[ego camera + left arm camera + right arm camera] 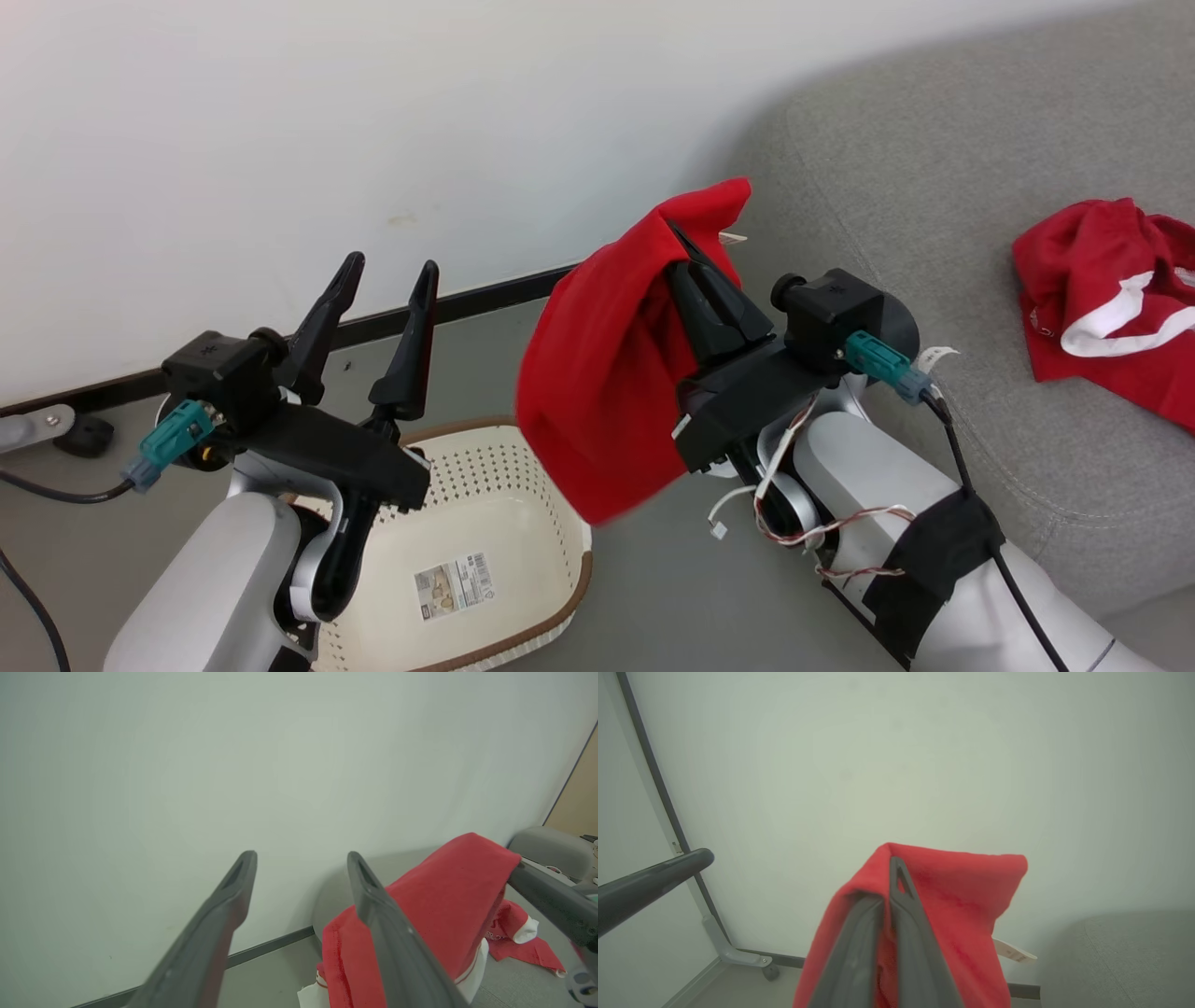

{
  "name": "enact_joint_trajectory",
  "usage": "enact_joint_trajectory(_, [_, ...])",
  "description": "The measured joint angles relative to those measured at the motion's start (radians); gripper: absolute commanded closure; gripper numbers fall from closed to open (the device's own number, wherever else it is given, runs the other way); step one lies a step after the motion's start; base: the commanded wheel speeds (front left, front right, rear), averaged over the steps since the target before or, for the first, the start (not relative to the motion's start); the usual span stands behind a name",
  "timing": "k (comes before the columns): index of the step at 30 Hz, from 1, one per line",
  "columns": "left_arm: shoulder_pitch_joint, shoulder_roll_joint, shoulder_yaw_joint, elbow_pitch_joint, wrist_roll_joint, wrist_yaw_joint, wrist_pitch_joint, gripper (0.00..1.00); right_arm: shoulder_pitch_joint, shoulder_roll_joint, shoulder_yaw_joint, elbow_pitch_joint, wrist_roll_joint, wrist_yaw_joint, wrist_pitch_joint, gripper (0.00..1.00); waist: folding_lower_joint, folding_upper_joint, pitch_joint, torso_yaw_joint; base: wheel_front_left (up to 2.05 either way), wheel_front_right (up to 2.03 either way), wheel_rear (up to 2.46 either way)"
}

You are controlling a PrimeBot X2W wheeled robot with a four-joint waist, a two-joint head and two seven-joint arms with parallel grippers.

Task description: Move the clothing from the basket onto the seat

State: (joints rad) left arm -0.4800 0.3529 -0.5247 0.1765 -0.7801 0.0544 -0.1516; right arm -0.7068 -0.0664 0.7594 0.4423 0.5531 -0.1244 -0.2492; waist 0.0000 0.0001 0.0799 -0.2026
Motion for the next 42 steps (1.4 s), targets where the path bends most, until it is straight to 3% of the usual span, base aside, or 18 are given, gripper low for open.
enact_joint_trajectory(42, [0.017,0.029,0.007,-0.029,0.027,0.017,-0.010,0.00,0.064,0.000,-0.089,-0.091,-0.096,0.000,0.000,1.00,0.0000,0.0000,0.044,-0.253,0.00,0.00,0.00])
